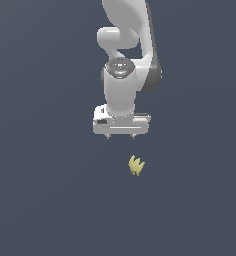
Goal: Pick up the object and move it to a goal position.
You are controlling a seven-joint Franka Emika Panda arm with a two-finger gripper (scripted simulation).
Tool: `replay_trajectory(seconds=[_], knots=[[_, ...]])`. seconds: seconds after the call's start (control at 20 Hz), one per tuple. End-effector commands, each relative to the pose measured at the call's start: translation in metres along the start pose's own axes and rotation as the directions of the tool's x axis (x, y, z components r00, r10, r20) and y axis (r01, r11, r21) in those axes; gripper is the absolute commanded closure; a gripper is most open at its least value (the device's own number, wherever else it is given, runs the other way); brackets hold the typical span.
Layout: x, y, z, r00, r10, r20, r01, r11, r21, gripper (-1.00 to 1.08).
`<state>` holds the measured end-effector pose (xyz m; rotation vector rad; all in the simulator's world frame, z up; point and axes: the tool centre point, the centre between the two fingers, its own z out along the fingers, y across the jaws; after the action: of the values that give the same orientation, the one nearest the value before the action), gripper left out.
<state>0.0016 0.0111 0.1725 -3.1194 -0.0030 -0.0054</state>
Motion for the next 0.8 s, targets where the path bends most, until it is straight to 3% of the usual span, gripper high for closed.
replay_trajectory(seconds=[0.0,0.4,0.75], knots=[[0.0000,0.0000,0.0000,1.000,0.000,0.000,0.000,1.000,0.000,-0.92],[0.0049,0.0017,-0.0012,0.999,-0.040,-0.003,0.040,0.999,-0.027,-0.92],[0.0064,0.0005,0.0002,1.000,-0.028,-0.003,0.028,0.999,-0.026,-0.92]])
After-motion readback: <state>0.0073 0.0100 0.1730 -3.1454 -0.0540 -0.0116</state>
